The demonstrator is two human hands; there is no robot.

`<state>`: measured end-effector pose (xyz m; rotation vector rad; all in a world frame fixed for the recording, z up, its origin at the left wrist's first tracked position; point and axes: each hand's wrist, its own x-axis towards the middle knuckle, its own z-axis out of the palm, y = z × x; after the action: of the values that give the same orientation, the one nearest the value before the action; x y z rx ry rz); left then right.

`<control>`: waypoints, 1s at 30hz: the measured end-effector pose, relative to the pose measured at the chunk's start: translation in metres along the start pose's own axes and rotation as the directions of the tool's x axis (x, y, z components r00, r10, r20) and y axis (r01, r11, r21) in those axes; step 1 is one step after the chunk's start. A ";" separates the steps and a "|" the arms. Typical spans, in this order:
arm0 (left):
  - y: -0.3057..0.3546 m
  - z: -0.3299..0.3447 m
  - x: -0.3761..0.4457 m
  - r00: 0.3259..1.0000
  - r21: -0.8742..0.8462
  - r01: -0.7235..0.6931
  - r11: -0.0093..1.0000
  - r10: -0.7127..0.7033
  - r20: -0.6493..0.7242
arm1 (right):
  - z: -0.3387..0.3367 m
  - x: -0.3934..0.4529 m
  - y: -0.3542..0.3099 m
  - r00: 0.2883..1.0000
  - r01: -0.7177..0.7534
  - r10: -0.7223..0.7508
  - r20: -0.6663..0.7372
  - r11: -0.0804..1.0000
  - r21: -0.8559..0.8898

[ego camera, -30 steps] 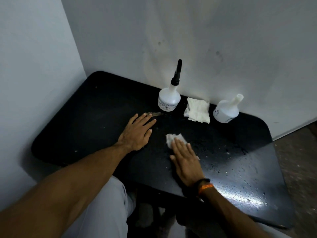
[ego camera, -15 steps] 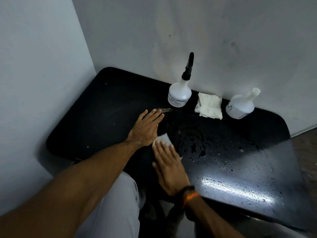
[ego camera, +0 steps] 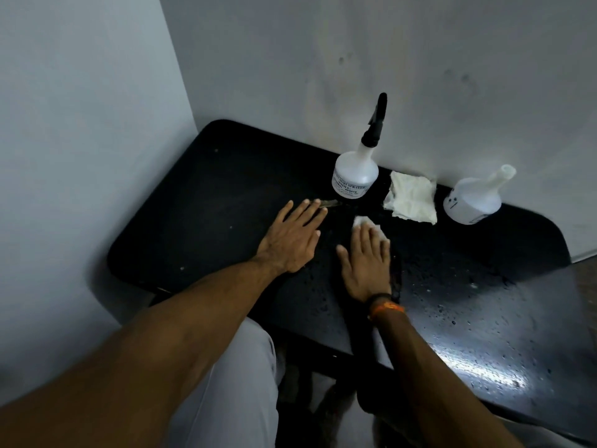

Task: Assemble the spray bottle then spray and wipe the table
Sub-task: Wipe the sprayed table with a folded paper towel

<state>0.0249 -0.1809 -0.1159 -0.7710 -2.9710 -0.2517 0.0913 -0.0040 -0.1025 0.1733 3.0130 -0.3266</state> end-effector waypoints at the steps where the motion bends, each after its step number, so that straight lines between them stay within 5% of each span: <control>1: 0.000 0.001 0.000 1.000 -0.002 -0.003 1.000 0.003 0.007 | 0.003 -0.004 -0.010 0.999 0.039 -0.039 0.006 0.999 -0.010; 8: -0.003 0.003 0.001 1.000 -0.027 -0.004 1.000 0.004 -0.001 | 0.038 -0.132 -0.051 0.974 0.226 -0.223 -0.049 0.973 0.055; 12: -0.002 0.003 0.000 1.000 -0.034 0.009 0.999 -0.009 0.001 | 0.030 -0.167 0.003 0.996 -0.057 0.059 -0.066 0.998 0.027; 15: -0.001 0.002 0.000 1.000 -0.039 0.003 0.999 -0.003 0.001 | 0.013 -0.150 0.048 0.949 -0.308 0.309 -0.068 0.951 0.028; 18: -0.001 0.001 0.000 1.000 -0.033 -0.003 0.999 0.003 -0.002 | 0.005 -0.109 0.055 0.913 -0.405 0.407 -0.035 0.913 0.055; 20: 0.001 0.000 0.000 1.000 -0.023 0.000 1.000 0.000 0.006 | 0.006 -0.083 0.037 0.934 -0.357 0.358 -0.015 0.933 0.038; 26: 0.003 -0.004 -0.001 1.000 0.003 0.005 1.000 -0.005 0.008 | 0.027 -0.103 -0.035 0.996 0.086 -0.086 0.013 0.996 -0.004; 30: 0.005 -0.005 -0.001 1.000 0.006 0.007 1.000 -0.007 0.017 | 0.032 -0.160 -0.006 0.999 0.047 -0.046 -0.015 0.999 0.020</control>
<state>0.0285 -0.1783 -0.1103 -0.7657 -2.9895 -0.2384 0.2514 -0.0330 -0.1132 0.1077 3.0325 -0.3617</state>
